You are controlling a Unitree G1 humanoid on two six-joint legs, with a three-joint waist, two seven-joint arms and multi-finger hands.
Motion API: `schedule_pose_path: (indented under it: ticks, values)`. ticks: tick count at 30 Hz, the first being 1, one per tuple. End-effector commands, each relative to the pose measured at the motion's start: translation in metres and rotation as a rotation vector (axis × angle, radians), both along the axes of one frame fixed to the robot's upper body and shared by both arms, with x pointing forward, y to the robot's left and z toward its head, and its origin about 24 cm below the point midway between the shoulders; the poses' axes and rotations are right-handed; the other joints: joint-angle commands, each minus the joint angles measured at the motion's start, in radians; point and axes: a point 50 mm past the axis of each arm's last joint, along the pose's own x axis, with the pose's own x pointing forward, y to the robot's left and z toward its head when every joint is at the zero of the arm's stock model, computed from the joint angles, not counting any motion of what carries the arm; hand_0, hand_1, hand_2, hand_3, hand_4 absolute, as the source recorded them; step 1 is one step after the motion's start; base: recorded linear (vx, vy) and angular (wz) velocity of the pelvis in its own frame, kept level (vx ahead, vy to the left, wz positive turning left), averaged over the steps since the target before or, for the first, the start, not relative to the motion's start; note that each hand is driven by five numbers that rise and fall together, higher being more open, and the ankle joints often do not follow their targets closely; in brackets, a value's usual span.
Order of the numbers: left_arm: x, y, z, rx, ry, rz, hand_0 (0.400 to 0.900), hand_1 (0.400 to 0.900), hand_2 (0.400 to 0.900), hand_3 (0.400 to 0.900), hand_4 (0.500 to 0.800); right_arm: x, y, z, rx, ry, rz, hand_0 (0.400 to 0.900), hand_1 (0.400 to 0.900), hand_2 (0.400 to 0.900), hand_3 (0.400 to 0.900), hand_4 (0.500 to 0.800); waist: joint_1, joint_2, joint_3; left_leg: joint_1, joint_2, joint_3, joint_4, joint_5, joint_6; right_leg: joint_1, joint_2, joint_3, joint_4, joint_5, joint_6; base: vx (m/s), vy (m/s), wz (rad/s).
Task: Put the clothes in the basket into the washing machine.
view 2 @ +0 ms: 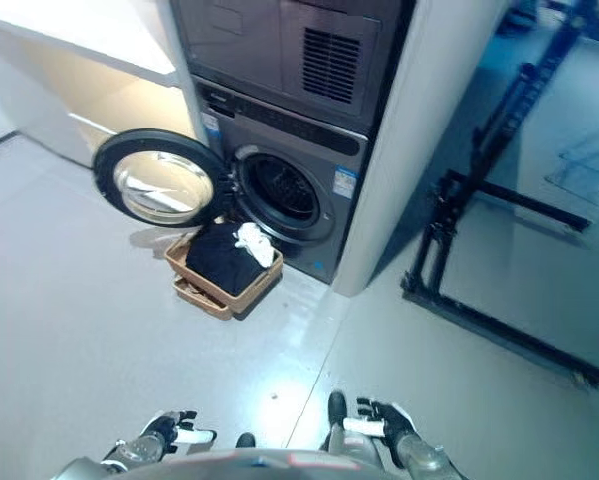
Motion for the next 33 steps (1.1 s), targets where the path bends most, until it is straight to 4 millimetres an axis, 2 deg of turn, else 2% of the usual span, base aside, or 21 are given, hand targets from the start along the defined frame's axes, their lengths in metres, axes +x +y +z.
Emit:
schedule_pose_path:
  ticks: [1, 3, 4, 5, 6, 9, 10, 11, 14, 16, 17, 20, 22, 23, 25, 26, 27, 28, 30, 32, 33]
  values:
    - [0.011, -0.001, 0.003, -0.006, -0.061, 0.03, 0.9, 0.9, 0.9, 0.9, 0.8, -0.009, -0.032, 0.004, -0.108, 0.021, -0.006, 0.9, 0.9, 0.9, 0.9, 0.8, 0.003, 0.034, -0.044, 0.169, 0.026, 0.026, 0.153, -0.003, -0.028, -0.079, 0.057, 0.02, 0.056, 0.06, -0.022, 0.31, -0.243, 0.41]
    - [0.023, -0.009, 0.005, -0.023, -0.085, 0.003, 0.9, 0.9, 0.9, 0.9, 0.8, 0.0, -0.035, 0.007, -0.11, -0.015, -0.038, 0.9, 0.9, 0.9, 0.9, 0.8, 0.017, 0.006, -0.016, -0.01, 0.034, 0.111, 0.433, 0.119, -0.038, -0.019, 0.044, -0.015, 0.055, 0.031, -0.062, 0.22, -0.349, 0.56]
    - [0.028, -0.01, 0.006, -0.026, -0.097, -0.01, 0.9, 0.9, 0.9, 0.9, 0.8, 0.003, -0.039, 0.009, -0.118, -0.025, -0.061, 0.9, 0.9, 0.9, 0.9, 0.8, 0.027, -0.018, 0.001, -0.075, 0.024, 0.14, 0.511, 0.127, -0.034, 0.004, 0.034, -0.022, 0.049, 0.018, -0.078, 0.18, -0.4, 0.63]
    - [0.033, -0.01, 0.008, -0.021, -0.107, -0.028, 0.9, 0.9, 0.9, 0.9, 0.8, 0.005, -0.042, 0.01, -0.125, -0.037, -0.081, 0.9, 0.9, 0.9, 0.9, 0.8, 0.033, -0.03, 0.015, -0.127, 0.038, 0.194, 0.583, 0.122, -0.03, 0.021, 0.031, -0.039, 0.048, 0.01, -0.09, 0.2, -0.351, 0.45]
    - [0.035, -0.01, 0.008, -0.015, -0.109, -0.044, 0.9, 0.9, 0.9, 0.9, 0.8, 0.007, -0.045, 0.011, -0.129, -0.041, -0.1, 0.9, 0.9, 0.9, 0.9, 0.8, 0.028, -0.033, 0.015, -0.153, 0.084, 0.267, 0.592, 0.124, -0.028, 0.038, 0.037, -0.058, 0.046, -0.007, -0.097, 0.25, -0.305, 0.38]
    - [0.036, -0.006, 0.01, 0.011, -0.113, -0.057, 0.9, 0.9, 0.9, 0.9, 0.8, 0.011, -0.051, 0.013, -0.137, -0.061, -0.147, 0.9, 0.9, 0.9, 0.9, 0.8, 0.055, -0.024, 0.021, -0.271, 0.083, 0.359, 0.48, 0.081, -0.024, 0.091, 0.056, -0.078, 0.037, -0.053, -0.097, 0.32, -0.154, 0.19]
    - [0.037, -0.005, 0.01, 0.01, -0.09, -0.116, 0.9, 0.9, 0.9, 0.9, 0.8, 0.011, -0.084, 0.023, -0.242, -0.021, -0.168, 0.9, 0.9, 0.9, 0.9, 0.8, 0.08, -0.023, 0.014, -0.291, 0.079, 0.35, 0.446, 0.074, -0.021, 0.122, 0.057, -0.095, 0.025, -0.068, -0.093, 0.36, -0.046, 0.25]
    - [0.039, -0.008, 0.011, 0.016, -0.108, -0.109, 0.9, 0.9, 0.9, 0.9, 0.8, 0.001, -0.071, 0.016, -0.216, -0.019, -0.173, 0.9, 0.9, 0.9, 0.9, 0.8, 0.084, -0.009, 0.02, -0.317, 0.088, 0.355, 0.339, 0.091, -0.02, 0.138, 0.062, -0.1, 0.015, -0.082, -0.084, 0.36, 0.001, 0.17]
    - [0.029, -0.01, 0.007, 0.012, -0.092, -0.08, 0.9, 0.9, 0.9, 0.9, 0.8, -0.002, -0.046, 0.008, -0.16, -0.029, -0.128, 0.9, 0.9, 0.9, 0.9, 0.8, 0.102, 0.028, 0.023, -0.324, 0.116, 0.343, 0.026, 0.192, -0.042, 0.202, 0.096, -0.071, -0.005, -0.125, -0.064, 0.38, 0.116, -0.4]
    - [0.023, -0.012, 0.004, 0.006, -0.07, -0.071, 0.9, 0.9, 0.9, 0.9, 0.8, 0.007, -0.036, 0.009, -0.152, -0.07, -0.094, 0.9, 0.9, 0.9, 0.9, 0.8, 0.112, 0.037, 0.025, -0.356, 0.139, 0.316, -0.119, 0.236, -0.059, 0.238, 0.109, -0.043, -0.019, -0.153, -0.056, 0.41, 0.131, -0.54]
    - [0.02, -0.011, 0.003, 0.01, -0.059, -0.069, 0.9, 0.9, 0.9, 0.9, 0.8, 0.01, -0.035, 0.01, -0.152, -0.082, -0.084, 0.9, 0.9, 0.9, 0.9, 0.8, 0.115, 0.034, 0.025, -0.37, 0.157, 0.318, -0.166, 0.255, -0.071, 0.259, 0.106, -0.032, -0.02, -0.171, -0.05, 0.4, 0.134, -0.36]
    - [0.01, -0.009, 0.001, 0.015, -0.027, -0.065, 0.9, 0.9, 0.9, 0.9, 0.8, 0.01, -0.037, 0.01, -0.147, -0.068, -0.073, 0.9, 0.9, 0.9, 0.9, 0.8, 0.121, 0.028, 0.002, -0.362, 0.196, 0.391, -0.168, 0.274, -0.074, 0.32, 0.088, -0.021, -0.009, -0.211, -0.026, 0.43, 0.194, -0.33]
    - [0.006, -0.003, 0.001, 0.027, -0.011, -0.064, 0.9, 0.9, 0.9, 0.9, 0.8, 0.008, -0.03, 0.008, -0.124, -0.055, -0.066, 0.9, 0.9, 0.9, 0.9, 0.8, 0.137, 0.014, -0.024, -0.344, 0.187, 0.372, -0.153, 0.317, -0.068, 0.344, 0.059, -0.01, 0.034, -0.226, -0.004, 0.51, 0.262, -0.36]
    - [0.009, 0.002, 0.003, 0.041, -0.011, -0.069, 0.9, 0.9, 0.9, 0.9, 0.8, 0.008, -0.026, 0.006, -0.106, -0.051, -0.071, 0.9, 0.9, 0.9, 0.9, 0.8, 0.143, -0.004, -0.036, -0.325, 0.172, 0.372, -0.148, 0.324, -0.06, 0.334, 0.035, -0.004, 0.093, -0.206, 0.01, 0.49, 0.293, -0.02]
    - [0.011, 0.01, 0.006, 0.058, -0.008, -0.09, 0.9, 0.9, 0.9, 0.9, 0.8, -0.001, -0.021, 0.003, -0.081, -0.024, -0.094, 0.9, 0.9, 0.9, 0.9, 0.8, 0.138, -0.041, -0.052, -0.279, 0.121, 0.385, -0.119, 0.292, -0.026, 0.273, -0.02, 0.009, 0.29, -0.015, 0.049, 0.36, 0.277, 0.18]
    - [0.011, 0.01, 0.006, 0.058, -0.008, -0.09, 0.9, 0.9, 0.9, 0.9, 0.8, -0.001, -0.021, 0.003, -0.081, -0.024, -0.094, 0.9, 0.9, 0.9, 0.9, 0.8, 0.141, -0.038, -0.054, -0.283, 0.125, 0.386, -0.117, 0.292, -0.027, 0.27, -0.017, 0.012, 0.288, -0.012, 0.048, 0.24, 0.306, 0.25]
    - [0.019, 0.016, 0.01, 0.081, -0.03, -0.1, 0.9, 0.9, 0.9, 0.9, 0.8, -0.003, -0.019, 0.002, -0.074, -0.022, -0.11, 0.9, 0.9, 0.9, 0.9, 0.8, 0.122, -0.032, -0.029, -0.223, 0.119, 0.39, -0.122, 0.264, 0.0, 0.165, -0.025, 0.009, 0.487, 0.119, 0.06, 0.21, 0.294, 0.2]
    - [0.025, 0.018, 0.013, 0.09, -0.043, -0.117, 0.9, 0.9, 0.9, 0.9, 0.8, -0.003, -0.019, 0.002, -0.074, -0.025, -0.122, 0.9, 0.9, 0.9, 0.9, 0.8, 0.11, -0.029, -0.018, -0.205, 0.113, 0.394, -0.123, 0.25, 0.012, 0.13, -0.021, 0.013, 0.564, 0.171, 0.069, 0.28, 0.384, 0.26]
    - [0.031, 0.021, 0.016, 0.099, -0.053, -0.124, 0.9, 0.9, 0.9, 0.9, 0.8, -0.005, -0.021, 0.002, -0.077, -0.024, -0.151, 0.9, 0.9, 0.9, 0.9, 0.8, 0.096, -0.019, -0.009, -0.166, 0.116, 0.39, -0.13, 0.226, 0.022, 0.056, -0.033, -0.01, 0.647, 0.16, 0.059, 0.24, 0.233, 0.05]
    - [0.039, 0.024, 0.02, 0.112, -0.069, -0.142, 0.9, 0.9, 0.9, 0.9, 0.8, -0.008, -0.021, 0.001, -0.073, -0.019, -0.178, 0.9, 0.9, 0.9, 0.9, 0.8, 0.074, -0.034, -0.012, -0.12, 0.104, 0.405, -0.152, 0.204, 0.019, 0.036, -0.115, -0.077, 0.561, 0.127, 0.05, 0.29, 0.122, -0.04]
    - [0.044, 0.022, 0.021, 0.11, -0.083, -0.148, 0.9, 0.9, 0.9, 0.9, 0.8, -0.01, -0.021, 0.001, -0.073, -0.016, -0.186, 0.9, 0.9, 0.9, 0.9, 0.8, 0.071, -0.035, -0.018, -0.111, 0.105, 0.41, -0.152, 0.193, 0.013, 0.04, -0.136, -0.113, 0.487, 0.11, 0.049, 0.27, 0.066, -0.19]
